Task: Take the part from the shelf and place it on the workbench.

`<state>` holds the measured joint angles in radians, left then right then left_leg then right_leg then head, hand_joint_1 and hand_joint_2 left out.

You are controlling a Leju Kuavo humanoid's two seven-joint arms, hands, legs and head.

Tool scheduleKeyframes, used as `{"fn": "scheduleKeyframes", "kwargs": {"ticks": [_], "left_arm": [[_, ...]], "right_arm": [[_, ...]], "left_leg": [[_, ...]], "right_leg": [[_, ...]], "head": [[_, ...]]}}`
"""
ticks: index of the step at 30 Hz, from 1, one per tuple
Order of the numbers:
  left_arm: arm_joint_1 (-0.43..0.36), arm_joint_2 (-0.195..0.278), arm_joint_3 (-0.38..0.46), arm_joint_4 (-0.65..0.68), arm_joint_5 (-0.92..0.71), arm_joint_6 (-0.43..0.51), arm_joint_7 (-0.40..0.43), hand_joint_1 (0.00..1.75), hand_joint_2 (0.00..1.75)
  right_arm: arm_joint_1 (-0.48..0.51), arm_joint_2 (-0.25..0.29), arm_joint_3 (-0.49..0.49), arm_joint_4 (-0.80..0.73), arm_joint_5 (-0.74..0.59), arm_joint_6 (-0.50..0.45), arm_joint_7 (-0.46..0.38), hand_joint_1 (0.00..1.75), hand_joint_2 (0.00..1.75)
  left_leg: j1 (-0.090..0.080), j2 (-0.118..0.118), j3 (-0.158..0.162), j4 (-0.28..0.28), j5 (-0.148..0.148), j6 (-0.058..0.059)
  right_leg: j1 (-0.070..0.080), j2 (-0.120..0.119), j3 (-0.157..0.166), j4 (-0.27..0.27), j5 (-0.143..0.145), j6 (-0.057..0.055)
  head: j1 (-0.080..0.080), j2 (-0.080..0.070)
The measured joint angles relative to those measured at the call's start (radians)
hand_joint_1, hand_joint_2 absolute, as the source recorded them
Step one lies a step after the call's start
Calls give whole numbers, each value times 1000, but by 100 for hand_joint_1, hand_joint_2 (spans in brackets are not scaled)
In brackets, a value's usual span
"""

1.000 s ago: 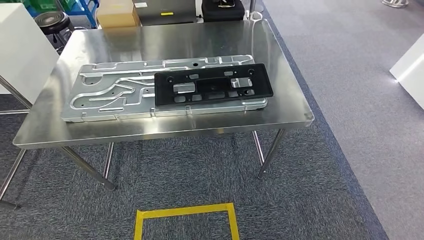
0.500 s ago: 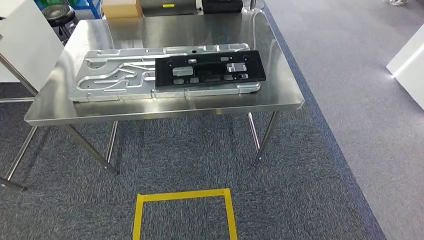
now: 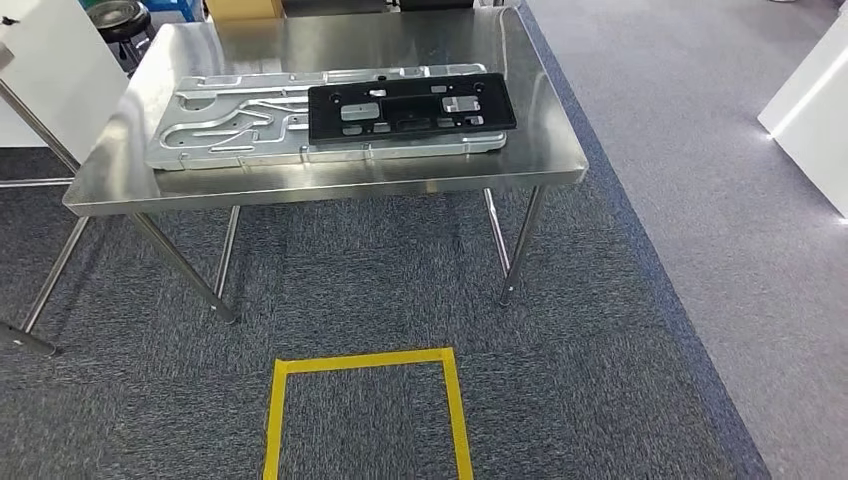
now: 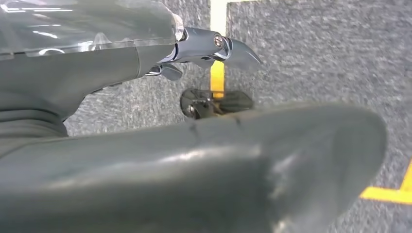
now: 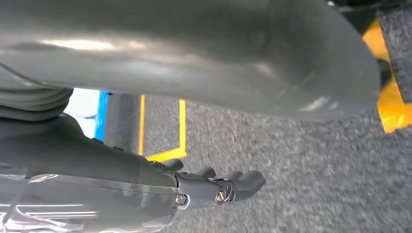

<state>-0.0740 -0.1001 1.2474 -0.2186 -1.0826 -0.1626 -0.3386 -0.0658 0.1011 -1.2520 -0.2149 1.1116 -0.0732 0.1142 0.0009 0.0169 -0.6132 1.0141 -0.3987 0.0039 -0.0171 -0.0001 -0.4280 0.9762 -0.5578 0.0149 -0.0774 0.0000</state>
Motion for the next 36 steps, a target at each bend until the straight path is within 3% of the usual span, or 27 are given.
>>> {"fn": "scheduleKeyframes", "kwargs": {"ticks": [2, 4, 6, 7, 8, 9, 11, 13, 14, 15, 17, 18, 21, 22, 23, 24, 25, 26, 27, 29, 30, 32, 33, 35, 36], "left_arm": [[1, 1, 0, 0, 6, -7, -6, 0, 0], [4, 2, 0, 0, 17, -12, -9, 0, 0], [5, 2, 1, 0, 25, -13, -7, 0, 0], [5, 2, 2, 0, 28, -12, -6, 0, 0], [5, 2, 2, 0, 30, -11, -5, 0, 0], [4, 2, 2, 0, 30, -10, -4, 0, 0], [3, 3, 2, 0, 31, -8, -4, 0, 0], [-2, 5, 2, 0, 31, -6, -4, 0, 0], [-4, 6, 2, 0, 32, -5, -5, 0, 0], [-4, 6, 2, 0, 33, -4, -6, 0, 0], [-3, 5, 3, 0, 36, -1, -8, 0, 0], [-2, 5, 4, 0, 38, 0, -9, 0, 0], [-2, 4, 6, 0, 43, 4, -13, 0, 0], [-1, 4, 6, 0, 44, 5, -14, 0, 0], [-1, 4, 7, 0, 45, 8, -14, 0, 0], [-1, 4, 8, 0, 45, 10, -14, 0, 0], [-1, 4, 9, 0, 45, 14, -13, 0, 0], [-1, 3, 9, 0, 45, 17, -11, 0, 0], [-1, 3, 10, 0, 45, 19, -10, 0, 0], [-1, 2, 10, 0, 45, 22, -8, 0, 0], [-1, 2, 11, 0, 45, 23, -7, 0, 0], [0, 2, 12, 0, 45, 24, -5, 0, 0], [0, 3, 13, 0, 45, 25, -5, 0, 0], [3, 3, 16, 0, 44, 26, -4, 0, 0], [4, 3, 17, 0, 44, 27, -4, 0, 0]], "right_arm": [[2, 0, -4, 1, 4, -1, -4, 0, 0], [3, 0, -5, 1, 10, -1, -13, 0, 0], [4, 0, -5, 1, 17, -1, -20, 0, 0], [4, 0, -5, 1, 19, -1, -21, 0, 0], [4, 0, -5, 1, 21, -1, -21, 0, 0], [4, 0, -5, 1, 22, -1, -21, 0, 0], [1, 0, -5, 1, 22, -1, -21, 0, 0], [-1, 0, -5, 2, 23, -1, -19, 0, 0], [-2, 0, -5, 2, 24, -1, -19, 0, 0], [-1, 0, -5, 2, 25, -1, -20, 0, 0], [-1, -2, -5, 2, 28, -1, -24, 0, 0], [-1, -3, -4, 2, 30, 0, -27, 0, 0], [0, -6, -4, 2, 33, 3, -33, 0, 0], [0, -7, -4, 3, 33, 3, -34, 0, 0], [0, -7, -4, 3, 34, 4, -36, 0, 0], [0, -8, -4, 3, 35, 4, -38, 0, 0], [-1, -9, -4, 4, 35, 4, -39, 0, 0], [-1, -11, -4, 4, 36, 5, -40, 0, 0], [-2, -13, -4, 3, 37, 6, -40, 0, 0], [-3, -17, -3, 3, 39, 7, -41, 0, 0], [-3, -18, -3, 3, 39, 7, -42, 0, 0], [-3, -18, -2, 4, 40, 8, -41, 0, 0], [-3, -19, -2, 4, 40, 7, -40, 0, 0], [-2, -21, -2, 4, 40, 3, -38, 0, 0], [-1, -22, -2, 4, 40, -1, -38, 0, 44]], "left_leg": [[5, -2, -11, 10, -10, -13], [10, -6, -37, 79, -94, -23], [11, -6, -65, 204, -189, -30], [11, -6, -69, 255, -206, -32], [11, -6, -59, 281, -197, -31], [11, -7, -33, 273, -170, -29], [9, -7, 68, 162, -125, -18], [3, -8, 174, 11, -140, -4], [-1, -8, 201, -37, -153, 3], [-4, -8, 209, -60, -157, 8], [-1, -5, 194, -66, -138, 21], [1, -3, 183, -68, -124, 28], [0, 0, 135, -66, -84, 40], [-1, 1, 116, -63, -73, 39], [-2, 1, 97, -58, -63, 38], [-2, 1, 78, -52, -54, 35], [-2, 1, 60, -46, -46, 33], [-1, 2, 44, -38, -39, 29], [-2, 1, 31, -29, -33, 26], [-5, 1, 15, -15, -23, 16], [-5, 1, 11, -12, -17, 10], [-3, 0, 4, -7, -12, -2], [-2, -2, -4, 9, -28, -8], [3, -7, -39, 100, -99, -18], [5, -7, -63, 169, -140, -23]], "right_leg": [[0, -4, -19, 1, 21, -18], [-1, -10, -47, 0, 47, -32], [4, -11, -81, 2, 73, -38], [6, -12, -100, 4, 85, -38], [8, -12, -120, 8, 98, -37], [9, -12, -139, 13, 109, -36], [11, -11, -171, 24, 128, -32], [14, -12, -190, 31, 147, -23], [13, -14, -194, 31, 158, -17], [12, -15, -197, 29, 169, -10], [9, -13, -204, 32, 171, 2], [8, -10, -212, 50, 143, 6], [4, -5, -250, 210, -12, 16], [3, -4, -257, 269, -36, 19], [3, -4, -254, 305, -29, 22], [3, -5, -238, 311, -2, 22], [2, -5, -204, 282, 31, 22], [2, -5, -153, 223, 52, 18], [4, -5, -96, 145, 51, 14], [8, -5, -14, 19, 17, 3], [11, -5, -1, -8, 5, -3], [9, -7, -7, -16, 12, -17], [7, -8, -12, -18, 20, -25], [5, -11, -25, -19, 34, -35], [5, -12, -33, -17, 39, -37]], "head": [[0, 0], [0, 0], [0, 0], [0, 0], [0, 0], [0, 0], [0, 0], [0, 0], [0, 0], [0, 0], [0, 0], [0, 0], [0, 0], [0, 0], [0, 0], [0, 0], [0, 0], [0, 0], [0, 0], [0, 0], [0, 0], [0, 0], [0, 0], [0, 0], [0, 0]]}}
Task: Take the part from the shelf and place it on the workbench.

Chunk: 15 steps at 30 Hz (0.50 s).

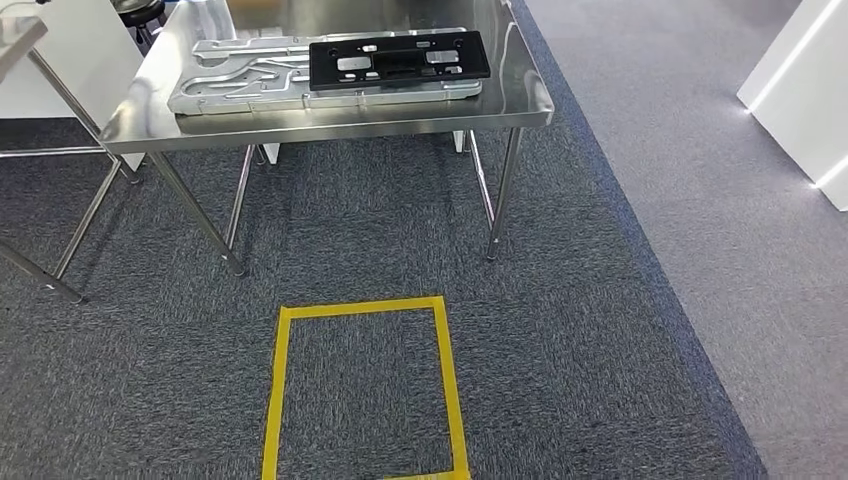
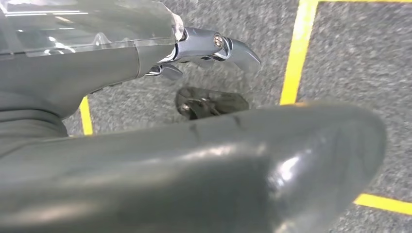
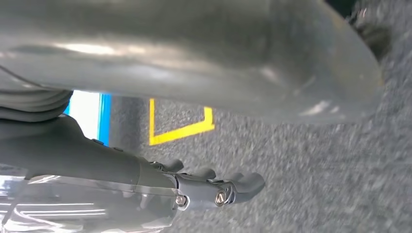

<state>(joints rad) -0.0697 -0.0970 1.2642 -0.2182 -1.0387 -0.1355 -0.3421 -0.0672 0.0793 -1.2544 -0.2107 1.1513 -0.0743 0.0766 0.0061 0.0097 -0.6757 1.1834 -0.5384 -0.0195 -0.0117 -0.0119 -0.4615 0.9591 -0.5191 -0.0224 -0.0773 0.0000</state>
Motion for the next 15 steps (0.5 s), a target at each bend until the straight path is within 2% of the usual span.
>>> {"fn": "scheduleKeyframes", "kwargs": {"ticks": [1, 2, 3, 4, 5, 6, 7, 8, 9, 11, 12, 14, 15], "left_arm": [[1, 0, 1, 0, 0, 1, 1, 0, 0], [3, 0, 2, 0, 0, 3, 1, 0, 0], [3, 0, 3, 0, 1, 5, 2, 0, 0], [3, 0, 4, 0, 1, 7, 3, 0, 0], [3, 0, 6, 0, 2, 10, 3, 0, 0], [2, 1, 8, 0, 3, 11, 3, 0, 0], [1, 1, 9, 0, 4, 13, 3, 0, 0], [1, 2, 10, 0, 4, 13, 3, 0, 0], [1, 2, 11, 0, 5, 14, 4, 0, 0], [0, 2, 12, 0, 5, 16, 6, 0, 0], [0, 2, 12, 0, 5, 16, 8, 0, 0], [0, 1, 12, 0, 7, 17, 13, 0, 87], [-1, 1, 13, 0, 9, 17, 15, 0, 131]], "right_arm": [[1, -1, 0, 0, 0, -5, 1, 0, 87], [1, -2, 0, 0, 1, -9, 2, 0, 131], [1, -2, 0, 0, 3, -12, 2, 0, 175], [1, -2, 1, 0, 5, -15, 3, 0, 175], [1, -2, 2, 0, 7, -15, 3, 0, 175], [0, -2, 3, 1, 8, -15, 3, 0, 175], [-1, -2, 3, 1, 9, -14, 2, 0, 175], [-2, -2, 4, 2, 9, -13, 1, 0, 175], [-3, -1, 4, 2, 9, -12, -2, 0, 175], [-4, -2, 4, 2, 8, -11, -7, 0, 175], [-5, -2, 4, 2, 8, -11, -8, 0, 175], [-6, -2, 4, 2, 8, -10, -8, 0, 175], [-6, -2, 4, 2, 8, -11, -5, 0, 131]], "left_leg": [[2, 0, -19, 62, -28, -4], [4, 0, -24, 98, -38, -7], [6, 0, -12, 96, -29, -8], [6, 0, 20, 52, -4, -7], [7, 0, 65, -18, 25, -5], [5, -1, 111, -89, 44, 0], [3, -1, 143, -145, 55, 6], [1, -1, 160, -177, 56, 12], [-2, -1, 164, -187, 51, 17], [1, -1, 159, -195, 54, 30], [1, -1, 158, -197, 55, 33], [-2, -2, 156, -195, 55, 37], [-6, -2, 154, -191, 53, 37]], "right_leg": [[1, 0, -8, 2, 4, 0], [1, 0, -15, 5, 8, 1], [1, 0, -21, 9, 10, 2], [1, 1, -24, 12, 11, 3], [1, 1, -26, 15, 11, 5], [1, 1, -28, 18, 11, 9], [2, 1, -30, 20, 12, 14], [3, 1, -32, 21, 13, 19], [4, 1, -34, 22, 14, 25], [5, 1, -35, 24, 13, 37], [5, 2, -39, 29, 9, 40], [5, 4, -44, 30, 9, 29], [4, 4, -46, 28, 13, 28]], "head": [[0, 0], [0, 0], [0, 0], [0, 0], [0, 0], [0, 0], [0, 0], [0, 0], [0, 0], [0, 0], [0, 0], [0, 0], [0, 0]]}}
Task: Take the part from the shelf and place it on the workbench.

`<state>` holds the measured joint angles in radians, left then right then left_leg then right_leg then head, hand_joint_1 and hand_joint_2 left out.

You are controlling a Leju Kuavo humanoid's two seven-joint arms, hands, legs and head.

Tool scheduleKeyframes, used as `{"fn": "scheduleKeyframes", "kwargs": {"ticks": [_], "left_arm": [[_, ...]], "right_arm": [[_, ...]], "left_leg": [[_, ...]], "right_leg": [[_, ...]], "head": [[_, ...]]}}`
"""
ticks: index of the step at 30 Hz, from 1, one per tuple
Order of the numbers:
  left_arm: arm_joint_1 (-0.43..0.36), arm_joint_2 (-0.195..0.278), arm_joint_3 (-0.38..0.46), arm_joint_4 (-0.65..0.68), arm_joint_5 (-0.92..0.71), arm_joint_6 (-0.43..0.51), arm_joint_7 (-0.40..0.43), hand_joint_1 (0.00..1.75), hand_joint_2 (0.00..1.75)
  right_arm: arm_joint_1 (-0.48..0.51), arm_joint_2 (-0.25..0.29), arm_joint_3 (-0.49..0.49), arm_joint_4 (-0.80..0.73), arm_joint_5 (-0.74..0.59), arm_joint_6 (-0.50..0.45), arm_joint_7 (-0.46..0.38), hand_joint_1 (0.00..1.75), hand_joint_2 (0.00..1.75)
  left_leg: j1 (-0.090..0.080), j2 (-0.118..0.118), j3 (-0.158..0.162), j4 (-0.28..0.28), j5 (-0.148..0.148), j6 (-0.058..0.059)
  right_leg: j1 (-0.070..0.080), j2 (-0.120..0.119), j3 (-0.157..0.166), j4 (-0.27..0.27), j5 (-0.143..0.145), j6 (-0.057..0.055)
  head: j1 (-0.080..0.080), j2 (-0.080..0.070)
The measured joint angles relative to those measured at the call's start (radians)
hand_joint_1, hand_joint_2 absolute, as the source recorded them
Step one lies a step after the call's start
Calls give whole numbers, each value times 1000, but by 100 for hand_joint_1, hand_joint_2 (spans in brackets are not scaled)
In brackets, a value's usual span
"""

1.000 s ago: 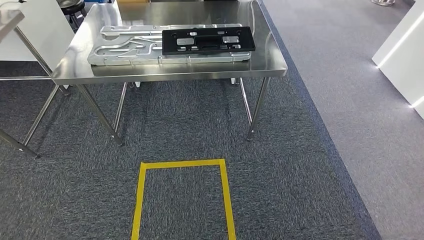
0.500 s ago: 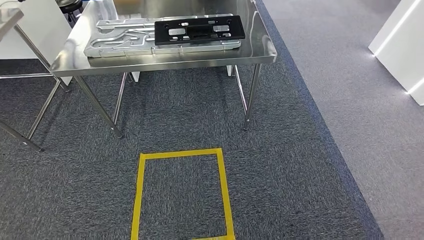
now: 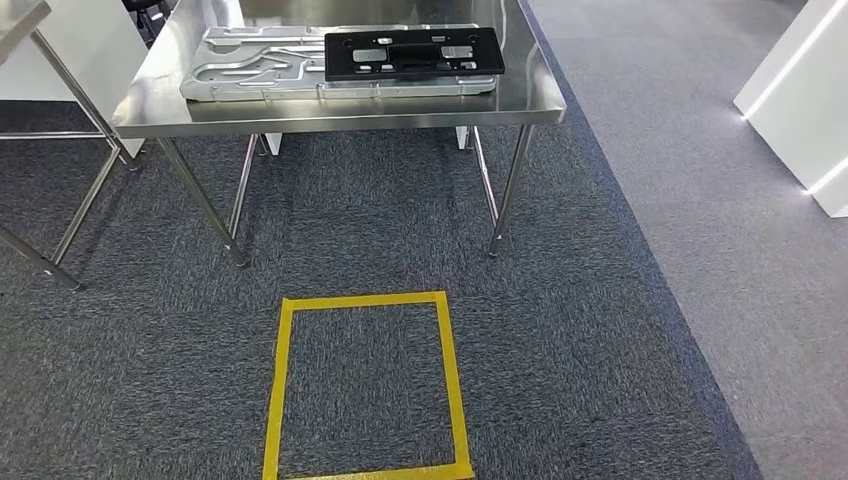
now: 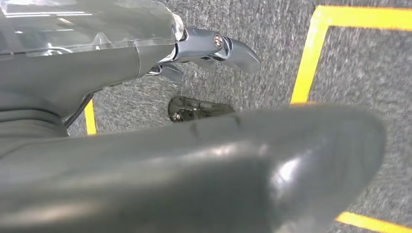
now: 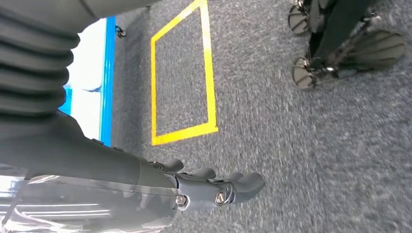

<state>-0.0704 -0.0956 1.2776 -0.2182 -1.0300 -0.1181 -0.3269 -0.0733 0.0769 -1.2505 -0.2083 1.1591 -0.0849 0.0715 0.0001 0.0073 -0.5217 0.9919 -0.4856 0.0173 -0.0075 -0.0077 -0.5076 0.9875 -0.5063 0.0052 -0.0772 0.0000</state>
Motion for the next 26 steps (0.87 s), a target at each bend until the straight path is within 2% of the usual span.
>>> {"fn": "scheduleKeyframes", "kwargs": {"ticks": [1, 3, 9, 20, 24, 26], "left_arm": [[-1, 0, 1, 0, 2, 1, 2, 0, 175], [-2, 0, 4, 0, 5, 5, 6, 0, 175], [-4, 0, 5, 0, 5, 14, 13, 0, 175], [-4, 0, 11, 0, 5, 16, 15, 0, 175], [-4, 0, 13, 0, 5, 16, 15, 0, 175], [-4, 0, 13, 0, 4, 16, 18, 0, 175]], "right_arm": [[-1, 0, 0, 0, 0, 0, 4, 0, 87], [-1, 0, 0, 1, 2, -1, 13, 0, 0], [-2, 0, 1, 1, 3, -1, 16, 0, 0], [-2, 0, 1, 1, 3, -1, 15, 0, 0], [-2, 0, 1, 1, 3, -1, 14, 0, 175], [-2, 0, 2, 1, 3, -1, 11, 0, 175]], "left_leg": [[-2, 0, -2, 3, -1, 2], [-4, 0, -4, 5, 0, 5], [-7, 0, -5, 6, 0, 9], [-6, 0, -5, 6, 1, 9], [-6, 0, -4, 6, 1, 9], [-6, 0, -4, 6, 2, 8]], "right_leg": [[-2, 0, 1, -4, 6, 1], [-5, 1, 0, -4, 9, 15], [-7, 1, 0, -6, 12, 18], [-6, 1, -1, -4, 13, 20], [-6, 1, -2, -2, 13, 20], [-6, 1, -2, -2, 13, 20]], "head": [[0, 0], [0, 0], [0, 0], [0, 0], [0, 0], [0, 0]]}}
